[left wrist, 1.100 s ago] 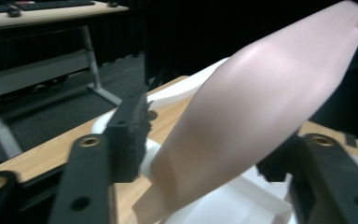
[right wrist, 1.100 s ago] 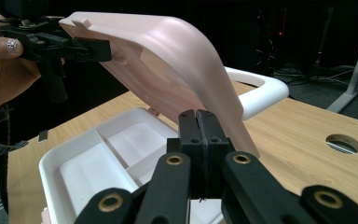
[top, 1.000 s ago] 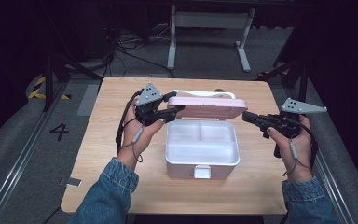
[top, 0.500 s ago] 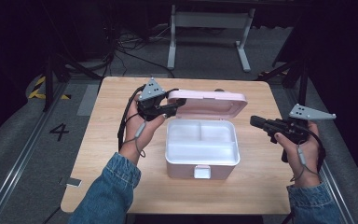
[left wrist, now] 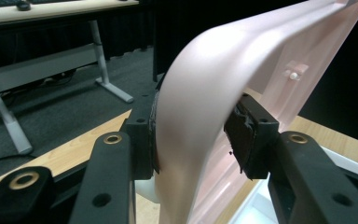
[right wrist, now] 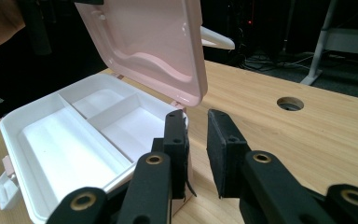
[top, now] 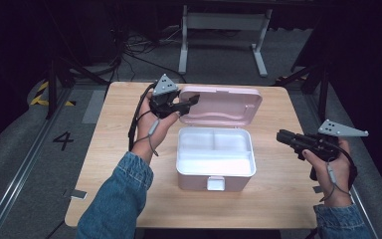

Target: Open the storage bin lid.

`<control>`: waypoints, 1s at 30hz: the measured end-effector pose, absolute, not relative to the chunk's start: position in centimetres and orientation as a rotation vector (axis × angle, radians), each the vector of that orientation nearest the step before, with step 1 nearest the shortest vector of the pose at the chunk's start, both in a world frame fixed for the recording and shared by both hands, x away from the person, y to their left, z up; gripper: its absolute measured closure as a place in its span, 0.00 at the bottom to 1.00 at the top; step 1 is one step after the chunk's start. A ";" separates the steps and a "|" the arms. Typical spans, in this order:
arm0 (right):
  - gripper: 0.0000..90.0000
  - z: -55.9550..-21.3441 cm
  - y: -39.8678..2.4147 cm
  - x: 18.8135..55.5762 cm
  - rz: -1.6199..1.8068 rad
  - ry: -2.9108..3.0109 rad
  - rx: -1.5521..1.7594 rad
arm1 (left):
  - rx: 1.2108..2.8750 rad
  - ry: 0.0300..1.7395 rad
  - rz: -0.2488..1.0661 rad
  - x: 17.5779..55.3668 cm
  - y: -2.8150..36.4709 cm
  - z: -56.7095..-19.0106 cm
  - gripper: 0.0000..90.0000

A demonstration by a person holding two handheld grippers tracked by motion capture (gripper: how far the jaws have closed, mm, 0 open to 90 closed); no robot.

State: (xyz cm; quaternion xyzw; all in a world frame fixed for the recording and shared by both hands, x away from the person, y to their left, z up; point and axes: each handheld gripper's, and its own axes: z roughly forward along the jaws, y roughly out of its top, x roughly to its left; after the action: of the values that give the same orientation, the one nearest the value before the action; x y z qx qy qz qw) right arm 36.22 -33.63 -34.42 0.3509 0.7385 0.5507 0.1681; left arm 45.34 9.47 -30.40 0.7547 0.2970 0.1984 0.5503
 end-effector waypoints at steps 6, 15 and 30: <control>0.86 -34.5 -34.0 36.0 1.570 2.093 1.005 | 1.800 0.725 0.484 46.4 9.2 -30.4 0.63; 0.84 -34.9 -34.8 35.0 1.534 2.089 1.021 | 1.808 0.760 0.492 48.1 8.8 -30.8 0.60; 0.82 -35.6 -34.7 35.2 1.529 2.118 1.030 | 1.835 0.826 0.485 50.9 8.2 -32.2 0.50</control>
State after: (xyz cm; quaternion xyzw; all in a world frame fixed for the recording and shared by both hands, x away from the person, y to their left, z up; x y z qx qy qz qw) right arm 35.22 -34.68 -35.55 0.3619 0.7438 0.5369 0.1658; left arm 50.88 8.16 -32.20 0.7622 0.3430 0.2013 0.5107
